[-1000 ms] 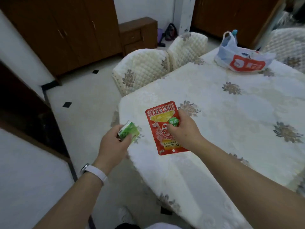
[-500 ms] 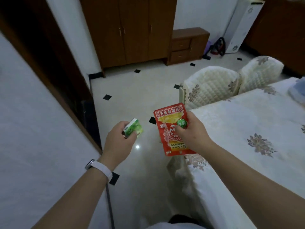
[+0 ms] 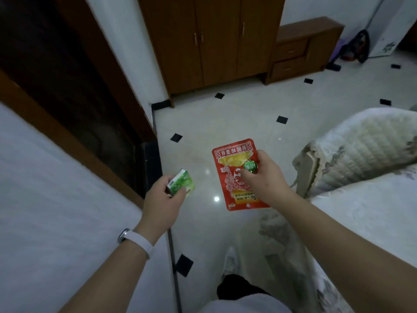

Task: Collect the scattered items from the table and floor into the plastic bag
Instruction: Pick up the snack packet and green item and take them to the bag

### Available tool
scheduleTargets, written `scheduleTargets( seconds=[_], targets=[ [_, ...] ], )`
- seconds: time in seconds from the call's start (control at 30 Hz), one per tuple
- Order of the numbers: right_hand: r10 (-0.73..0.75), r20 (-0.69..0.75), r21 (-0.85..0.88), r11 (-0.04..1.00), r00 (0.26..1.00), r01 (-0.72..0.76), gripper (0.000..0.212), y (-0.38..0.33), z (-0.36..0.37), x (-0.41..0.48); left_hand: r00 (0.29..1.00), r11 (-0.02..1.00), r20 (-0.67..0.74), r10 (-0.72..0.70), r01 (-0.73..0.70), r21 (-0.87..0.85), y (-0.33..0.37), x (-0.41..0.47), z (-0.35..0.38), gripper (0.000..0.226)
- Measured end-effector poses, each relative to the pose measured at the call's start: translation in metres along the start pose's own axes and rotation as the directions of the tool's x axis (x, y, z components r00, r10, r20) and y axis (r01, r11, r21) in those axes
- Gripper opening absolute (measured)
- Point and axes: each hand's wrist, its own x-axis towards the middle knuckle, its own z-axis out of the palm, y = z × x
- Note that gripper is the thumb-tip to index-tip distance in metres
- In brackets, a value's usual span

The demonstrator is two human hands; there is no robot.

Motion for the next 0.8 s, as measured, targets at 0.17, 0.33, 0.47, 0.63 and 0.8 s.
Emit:
scheduleTargets(
  seconds=[0.17, 0.33, 0.47, 0.63, 0.8],
  targets=[
    [0.011, -0.009, 0.044, 0.999, 1.000, -0.010, 0.028, -0.025, -0.018, 0.091, 0.999, 1.000, 0.045, 0.020, -0.021, 0.021, 0.029, 0.094, 0.011, 0.014],
    [0.026, -0.030, 0.053, 0.998, 0.999, -0.025, 0.028, -0.048, -0.042, 0.163, 0.998, 0.999, 0.040, 0.041, -0.040, -0.037, 0.055, 0.171, 0.021, 0.015],
    [0.014, -0.064, 0.040, 0.999, 0.998, -0.012, 0.028, -0.057, -0.052, 0.212, 0.997, 0.996, 0.047, 0.065, -0.062, -0.060, 0.068, 0.232, 0.028, 0.016],
    [0.053, -0.130, 0.058, 0.997, 0.990, -0.045, 0.027, -0.062, -0.056, 0.277, 0.989, 0.992, 0.088, 0.115, -0.111, -0.055, 0.073, 0.321, 0.048, 0.024],
    [0.125, -0.240, 0.055, 0.992, 0.963, -0.116, 0.029, -0.072, -0.063, 0.350, 0.968, 0.985, 0.189, 0.167, -0.155, -0.078, 0.086, 0.433, 0.074, 0.022]
  ],
)
